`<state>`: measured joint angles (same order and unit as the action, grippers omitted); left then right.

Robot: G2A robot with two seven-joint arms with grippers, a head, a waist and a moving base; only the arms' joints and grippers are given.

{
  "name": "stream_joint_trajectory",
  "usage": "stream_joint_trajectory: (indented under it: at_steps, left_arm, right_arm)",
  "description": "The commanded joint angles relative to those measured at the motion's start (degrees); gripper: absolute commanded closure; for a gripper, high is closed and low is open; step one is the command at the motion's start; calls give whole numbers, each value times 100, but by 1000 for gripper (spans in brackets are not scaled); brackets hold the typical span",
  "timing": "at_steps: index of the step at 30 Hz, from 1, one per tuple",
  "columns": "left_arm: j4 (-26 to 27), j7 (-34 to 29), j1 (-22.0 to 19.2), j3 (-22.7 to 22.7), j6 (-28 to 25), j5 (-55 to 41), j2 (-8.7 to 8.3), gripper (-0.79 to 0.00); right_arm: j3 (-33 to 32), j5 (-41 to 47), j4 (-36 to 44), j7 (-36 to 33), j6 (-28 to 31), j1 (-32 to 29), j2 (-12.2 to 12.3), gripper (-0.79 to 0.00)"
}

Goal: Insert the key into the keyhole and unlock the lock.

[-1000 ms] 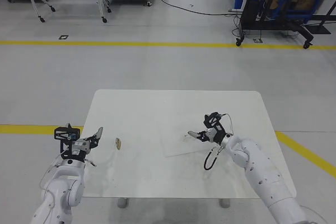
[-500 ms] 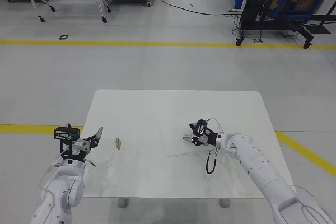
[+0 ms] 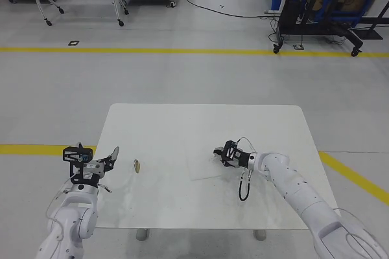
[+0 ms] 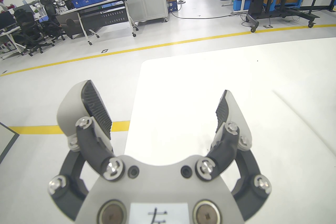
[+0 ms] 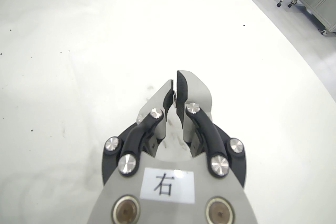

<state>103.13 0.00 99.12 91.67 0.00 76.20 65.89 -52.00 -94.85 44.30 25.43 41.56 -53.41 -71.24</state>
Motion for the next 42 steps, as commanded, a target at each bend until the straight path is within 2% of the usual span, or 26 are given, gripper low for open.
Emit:
stream_joint_trajectory:
  at_steps: [1,10,20,28,30,33,36,39,42]
  left_arm:
    - [0,0,0,0,0,0,0,-785]
    - [0,0,0,0,0,0,0,-785]
    - [0,0,0,0,0,0,0,-785]
    - [0,0,0,0,0,0,0,-785]
    - [69,-37,-33,-111,-226,116,-5,-785]
    - [205,-343,-434,-577,-865,116,10,-785]
    - [40,-873,-1171,-1258,-1466,-134,70,-785]
    - [-397,-1483,-2082,-1994,-1969,-61,153,-785]
    - [-988,-1739,-2873,-2736,-2023,109,294,-785]
  right_arm:
    - [-4,-33,17,35,-11,-16,15,0]
    - [-102,-141,328,134,-30,-126,118,0]
    - [-305,17,708,-275,59,-305,222,0]
    - [-309,36,710,-297,68,-306,223,0]
    - [-309,36,710,-297,68,-306,223,0]
    - [-309,36,710,-297,68,-306,223,0]
    - [-309,36,710,-297,68,-306,223,0]
    - [-309,36,710,-297,68,-306,223,0]
    - [-309,36,710,-297,68,-306,223,0]
